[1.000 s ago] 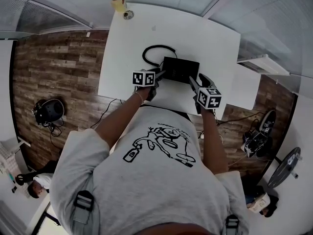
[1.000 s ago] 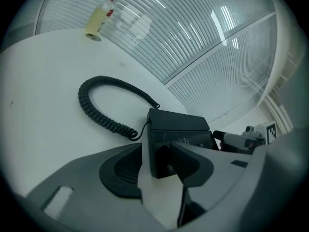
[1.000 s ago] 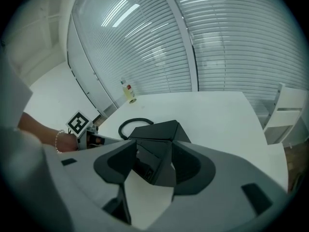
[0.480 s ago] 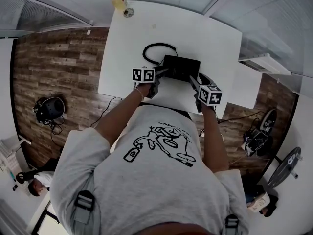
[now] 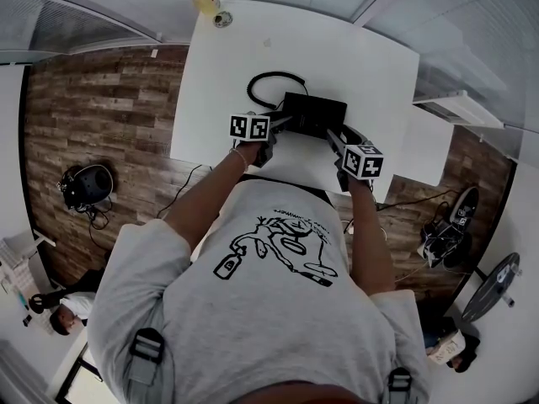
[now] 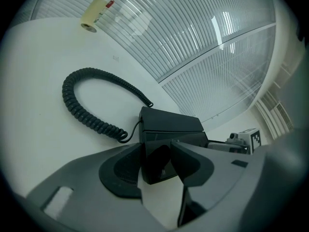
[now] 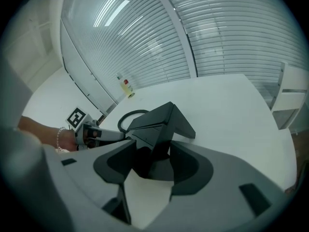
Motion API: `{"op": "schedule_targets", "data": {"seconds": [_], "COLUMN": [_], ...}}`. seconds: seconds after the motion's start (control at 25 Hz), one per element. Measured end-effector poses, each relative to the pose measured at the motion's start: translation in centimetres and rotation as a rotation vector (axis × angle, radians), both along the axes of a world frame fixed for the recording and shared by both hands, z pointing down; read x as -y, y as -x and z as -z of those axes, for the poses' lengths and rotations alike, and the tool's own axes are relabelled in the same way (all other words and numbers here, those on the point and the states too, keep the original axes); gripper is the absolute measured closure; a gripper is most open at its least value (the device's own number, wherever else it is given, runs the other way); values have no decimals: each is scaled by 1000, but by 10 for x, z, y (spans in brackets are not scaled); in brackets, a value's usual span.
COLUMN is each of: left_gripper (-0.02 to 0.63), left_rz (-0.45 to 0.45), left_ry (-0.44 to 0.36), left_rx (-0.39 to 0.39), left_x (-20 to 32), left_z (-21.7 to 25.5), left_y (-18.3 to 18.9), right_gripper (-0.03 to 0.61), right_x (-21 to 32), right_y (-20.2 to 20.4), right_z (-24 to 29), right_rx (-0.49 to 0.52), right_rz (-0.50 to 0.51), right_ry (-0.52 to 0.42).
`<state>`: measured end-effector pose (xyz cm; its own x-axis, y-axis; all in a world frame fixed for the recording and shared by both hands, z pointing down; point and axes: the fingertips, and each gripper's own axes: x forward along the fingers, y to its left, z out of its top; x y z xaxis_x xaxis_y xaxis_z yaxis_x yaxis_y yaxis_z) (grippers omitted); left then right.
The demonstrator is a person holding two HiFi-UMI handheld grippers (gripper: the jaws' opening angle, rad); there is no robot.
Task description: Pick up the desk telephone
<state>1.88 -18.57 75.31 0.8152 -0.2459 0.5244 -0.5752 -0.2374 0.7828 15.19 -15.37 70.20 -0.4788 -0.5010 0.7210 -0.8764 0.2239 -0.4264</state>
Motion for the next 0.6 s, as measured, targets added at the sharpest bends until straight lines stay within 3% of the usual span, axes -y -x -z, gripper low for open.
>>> {"op": "schedule_targets", "data": {"seconds": [0.6], "left_gripper": [440], "left_rz": [1], "left_ry": [-37], "left_rx": [19], "left_x": [-7], "left_z": [32], "left_y": [7], "right_gripper": [379], "right_x": [-5], "right_y": [8], "right_z": [32], "right_rx": [16], "right_rz": [4], "right_ry": [-38]}}
